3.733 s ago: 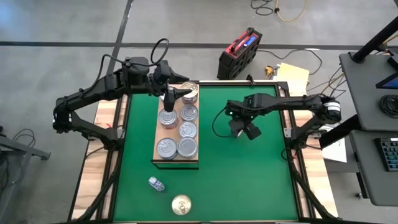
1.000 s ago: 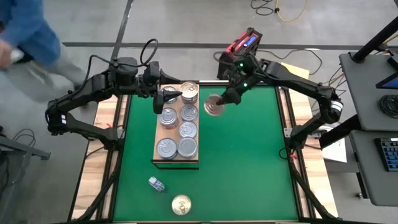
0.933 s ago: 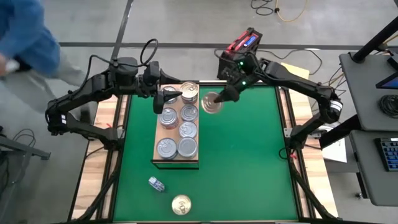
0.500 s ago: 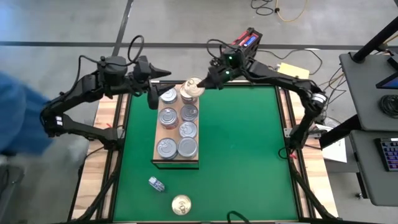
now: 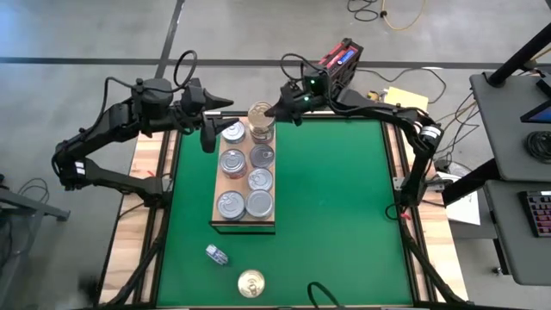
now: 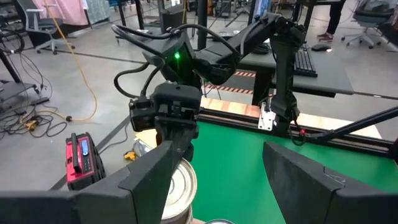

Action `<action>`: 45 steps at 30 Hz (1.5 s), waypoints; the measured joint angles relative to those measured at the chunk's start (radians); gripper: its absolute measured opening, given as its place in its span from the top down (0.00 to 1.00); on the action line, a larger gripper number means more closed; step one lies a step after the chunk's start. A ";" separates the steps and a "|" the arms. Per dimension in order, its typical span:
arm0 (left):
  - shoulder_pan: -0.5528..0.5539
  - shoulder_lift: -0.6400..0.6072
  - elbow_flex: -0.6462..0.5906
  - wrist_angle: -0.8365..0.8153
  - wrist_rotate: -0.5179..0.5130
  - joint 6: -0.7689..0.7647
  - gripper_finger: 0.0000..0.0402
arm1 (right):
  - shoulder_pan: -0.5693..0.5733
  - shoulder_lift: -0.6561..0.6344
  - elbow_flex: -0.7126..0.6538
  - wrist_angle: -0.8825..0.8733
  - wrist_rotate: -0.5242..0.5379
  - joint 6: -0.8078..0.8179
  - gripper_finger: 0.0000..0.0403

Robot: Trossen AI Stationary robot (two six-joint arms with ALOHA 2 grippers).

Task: Stack canned seafood by type on shelf
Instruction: Stack the blue and pink tuna can on top of the blue and pink tuna cans on the shelf

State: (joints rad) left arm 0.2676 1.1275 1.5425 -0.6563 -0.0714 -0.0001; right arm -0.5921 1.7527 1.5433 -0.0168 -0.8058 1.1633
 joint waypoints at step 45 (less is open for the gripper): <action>0.000 -0.005 0.000 -0.029 -0.130 0.034 0.42 | 0.058 -0.010 0.000 -0.081 0.206 -0.022 0.54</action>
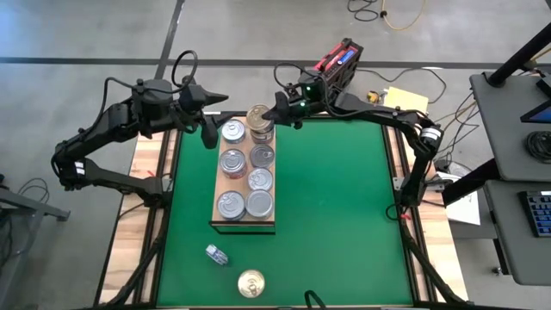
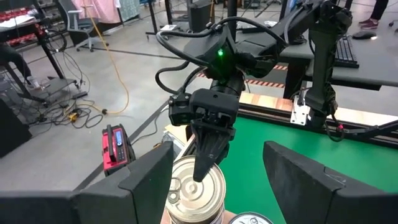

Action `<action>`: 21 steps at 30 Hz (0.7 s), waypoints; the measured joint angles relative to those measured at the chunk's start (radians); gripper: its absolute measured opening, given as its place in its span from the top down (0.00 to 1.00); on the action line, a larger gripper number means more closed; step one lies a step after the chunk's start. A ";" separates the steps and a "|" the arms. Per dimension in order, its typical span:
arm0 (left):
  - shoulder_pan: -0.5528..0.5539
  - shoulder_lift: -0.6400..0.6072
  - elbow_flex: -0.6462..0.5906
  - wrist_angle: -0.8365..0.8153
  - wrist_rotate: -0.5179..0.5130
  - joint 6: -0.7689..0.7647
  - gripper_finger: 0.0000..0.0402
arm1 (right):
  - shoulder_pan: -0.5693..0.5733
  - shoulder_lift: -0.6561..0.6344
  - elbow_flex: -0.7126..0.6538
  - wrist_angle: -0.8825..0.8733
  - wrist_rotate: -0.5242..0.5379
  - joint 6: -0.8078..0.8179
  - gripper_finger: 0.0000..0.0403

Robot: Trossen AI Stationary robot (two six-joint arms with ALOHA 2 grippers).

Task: Stack canned seafood by type on shelf
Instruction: Stack the blue and pink tuna can on top of the blue and pink tuna cans on the shelf

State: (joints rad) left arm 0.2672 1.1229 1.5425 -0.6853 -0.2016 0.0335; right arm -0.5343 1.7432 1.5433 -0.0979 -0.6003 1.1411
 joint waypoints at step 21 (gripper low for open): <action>0.000 0.000 0.000 0.000 0.000 0.007 0.42 | 0.000 0.000 0.000 -0.002 -0.003 0.045 0.29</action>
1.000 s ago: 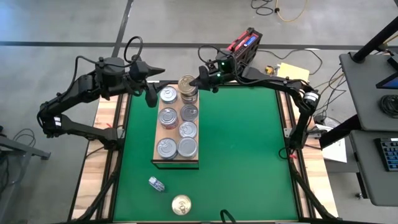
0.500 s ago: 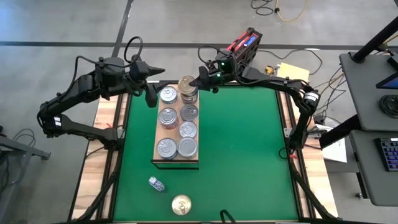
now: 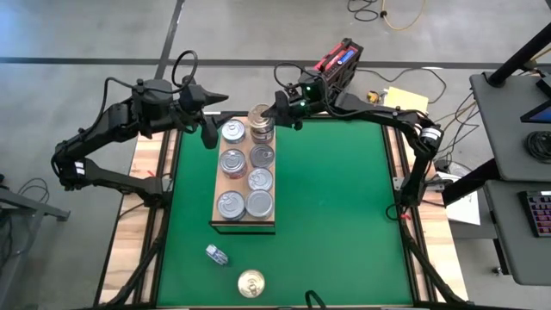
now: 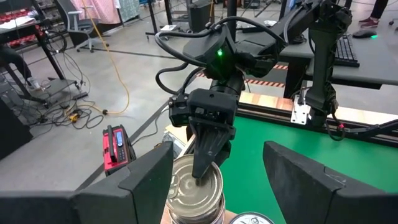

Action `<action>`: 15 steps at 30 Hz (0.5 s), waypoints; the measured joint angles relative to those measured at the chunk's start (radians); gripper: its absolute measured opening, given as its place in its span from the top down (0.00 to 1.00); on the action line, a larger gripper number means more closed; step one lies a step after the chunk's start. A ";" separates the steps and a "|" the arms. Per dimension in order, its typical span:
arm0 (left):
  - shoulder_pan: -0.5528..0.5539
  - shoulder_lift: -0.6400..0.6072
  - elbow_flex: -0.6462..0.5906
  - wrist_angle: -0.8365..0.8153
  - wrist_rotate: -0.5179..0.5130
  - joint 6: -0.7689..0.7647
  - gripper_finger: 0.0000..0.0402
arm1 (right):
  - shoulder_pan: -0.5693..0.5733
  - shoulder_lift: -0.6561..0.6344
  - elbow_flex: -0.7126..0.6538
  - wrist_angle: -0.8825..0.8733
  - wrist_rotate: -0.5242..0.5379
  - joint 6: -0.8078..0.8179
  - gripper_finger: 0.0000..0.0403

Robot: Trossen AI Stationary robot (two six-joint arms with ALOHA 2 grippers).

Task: Stack canned seafood by type on shelf
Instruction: Stack the blue and pink tuna can on top of the blue and pink tuna cans on the shelf

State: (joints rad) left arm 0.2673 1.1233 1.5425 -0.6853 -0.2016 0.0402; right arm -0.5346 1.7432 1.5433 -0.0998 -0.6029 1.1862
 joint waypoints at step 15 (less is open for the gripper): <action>0.000 0.000 0.000 0.000 0.000 0.000 0.42 | 0.002 -0.002 0.024 0.001 -0.061 0.004 0.31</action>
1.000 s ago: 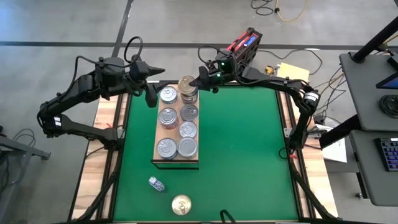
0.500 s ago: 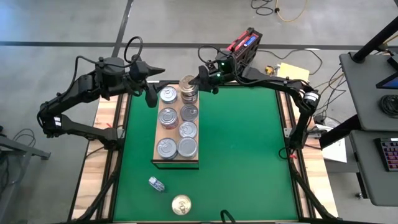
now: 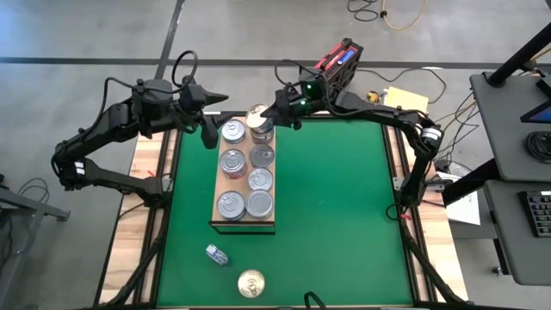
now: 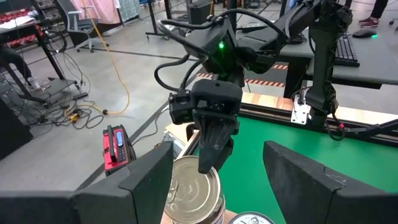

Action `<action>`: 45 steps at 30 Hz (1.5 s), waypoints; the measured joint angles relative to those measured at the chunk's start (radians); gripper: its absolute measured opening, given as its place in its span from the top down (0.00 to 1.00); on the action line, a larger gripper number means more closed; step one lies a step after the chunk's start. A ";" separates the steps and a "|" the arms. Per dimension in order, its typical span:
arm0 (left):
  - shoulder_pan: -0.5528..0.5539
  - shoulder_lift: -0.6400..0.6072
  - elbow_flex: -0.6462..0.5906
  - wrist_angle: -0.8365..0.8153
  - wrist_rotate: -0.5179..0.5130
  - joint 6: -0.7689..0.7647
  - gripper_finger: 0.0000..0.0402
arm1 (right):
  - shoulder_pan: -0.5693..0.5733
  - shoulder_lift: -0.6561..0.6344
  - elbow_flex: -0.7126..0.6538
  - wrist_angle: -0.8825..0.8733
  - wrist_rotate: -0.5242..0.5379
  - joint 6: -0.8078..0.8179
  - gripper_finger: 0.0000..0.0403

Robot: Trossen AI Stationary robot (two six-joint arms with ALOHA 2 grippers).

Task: Stack canned seafood by type on shelf
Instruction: Stack the blue and pink tuna can on top of the blue and pink tuna cans on the shelf

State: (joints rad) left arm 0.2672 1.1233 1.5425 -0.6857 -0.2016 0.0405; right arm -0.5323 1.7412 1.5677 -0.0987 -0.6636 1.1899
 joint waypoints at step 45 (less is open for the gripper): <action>0.000 0.000 0.000 0.000 -0.002 0.003 0.42 | 0.000 -0.005 0.000 -0.150 -0.044 -0.058 0.33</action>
State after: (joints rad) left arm 0.2676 1.1234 1.5425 -0.6856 -0.2031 0.0437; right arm -0.5323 1.7363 1.5681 -0.2489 -0.7071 1.1324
